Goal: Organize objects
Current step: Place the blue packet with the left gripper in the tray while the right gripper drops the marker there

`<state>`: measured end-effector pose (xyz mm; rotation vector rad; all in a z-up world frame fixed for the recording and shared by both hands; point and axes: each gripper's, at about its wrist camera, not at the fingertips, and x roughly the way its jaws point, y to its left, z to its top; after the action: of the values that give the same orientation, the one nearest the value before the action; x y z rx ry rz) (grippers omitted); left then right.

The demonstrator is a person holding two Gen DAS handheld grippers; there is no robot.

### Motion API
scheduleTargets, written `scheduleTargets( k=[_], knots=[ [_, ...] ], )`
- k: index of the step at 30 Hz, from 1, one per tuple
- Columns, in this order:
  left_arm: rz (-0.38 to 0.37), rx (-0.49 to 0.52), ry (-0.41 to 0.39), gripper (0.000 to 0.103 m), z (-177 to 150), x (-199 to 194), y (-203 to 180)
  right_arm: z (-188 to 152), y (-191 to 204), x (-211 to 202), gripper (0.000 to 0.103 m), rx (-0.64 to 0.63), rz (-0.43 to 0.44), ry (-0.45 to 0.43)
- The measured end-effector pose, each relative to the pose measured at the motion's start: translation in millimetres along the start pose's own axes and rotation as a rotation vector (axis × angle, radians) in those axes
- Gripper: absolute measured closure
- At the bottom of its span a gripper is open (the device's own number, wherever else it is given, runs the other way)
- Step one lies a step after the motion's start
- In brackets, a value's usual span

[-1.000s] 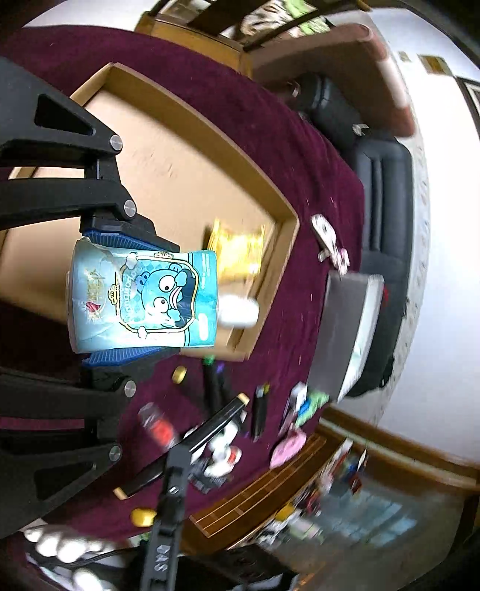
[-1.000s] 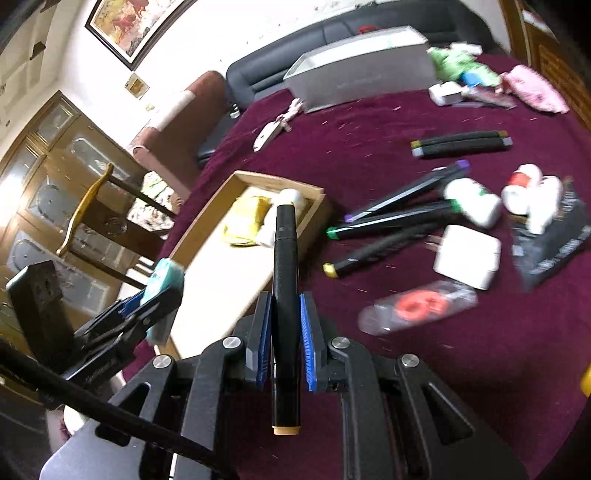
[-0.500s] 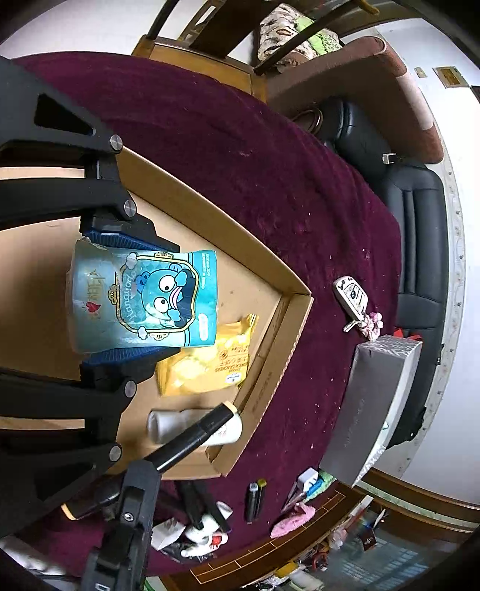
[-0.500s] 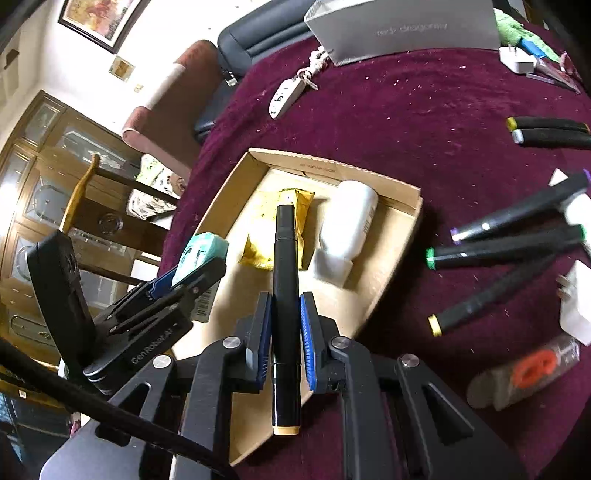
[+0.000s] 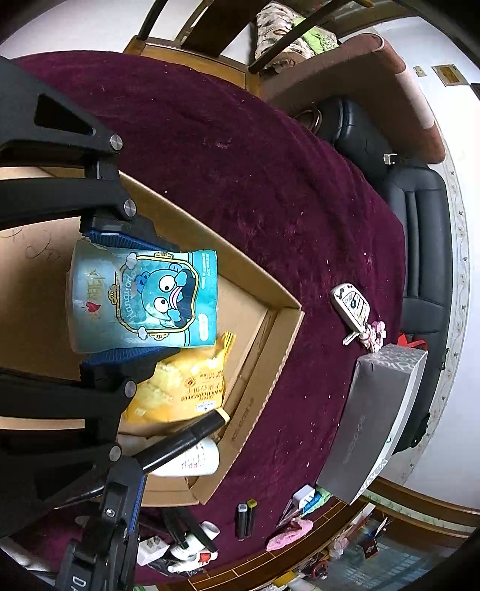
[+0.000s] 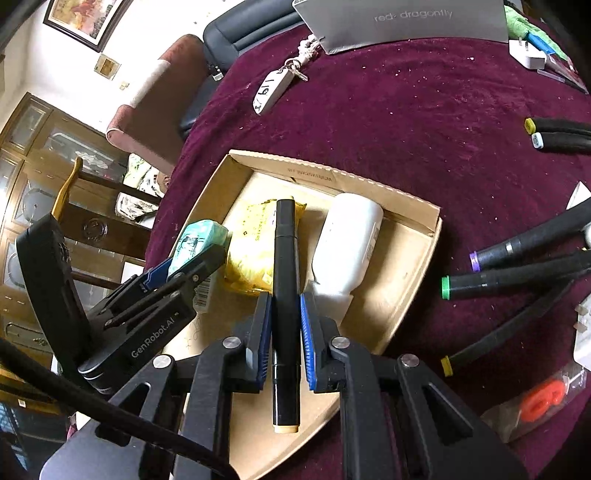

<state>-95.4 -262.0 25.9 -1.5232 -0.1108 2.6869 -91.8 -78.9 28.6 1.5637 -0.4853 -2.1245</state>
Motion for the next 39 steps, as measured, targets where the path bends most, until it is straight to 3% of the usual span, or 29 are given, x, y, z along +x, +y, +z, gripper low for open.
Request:
scheduleTargets(
  k=[9,15,19,23,27,32,35,39],
  knots=[
    [-0.032,-0.036,0.023,0.061,4,14,5,10,6,10,0.09,-0.013,-0.047,-0.015],
    [-0.124,-0.126,0.02,0.058,1,13,14,13,-1,14,0.088,0.005,-0.029,-0.014],
    [-0.161,-0.21,-0.016,0.057,-16,4,18,12,0,7,0.072,-0.012,-0.013,-0.031],
    [-0.181,-0.286,-0.043,0.056,-35,-6,15,9,1,-12,0.07,-0.028,-0.011,-0.08],
    [-0.149,-0.394,-0.074,0.056,-55,-16,12,1,-8,-33,0.065,-0.005,0.016,-0.114],
    [-0.171,-0.588,-0.134,0.055,-85,-29,8,-16,-22,-55,0.064,-0.004,0.031,-0.141],
    [-0.176,-0.632,-0.157,0.049,-97,-34,2,-26,-30,-64,0.057,-0.002,0.04,-0.143],
    [-0.197,-0.65,-0.157,0.048,-104,-36,0,-38,-40,-62,0.054,0.012,0.034,-0.11]
  ],
)
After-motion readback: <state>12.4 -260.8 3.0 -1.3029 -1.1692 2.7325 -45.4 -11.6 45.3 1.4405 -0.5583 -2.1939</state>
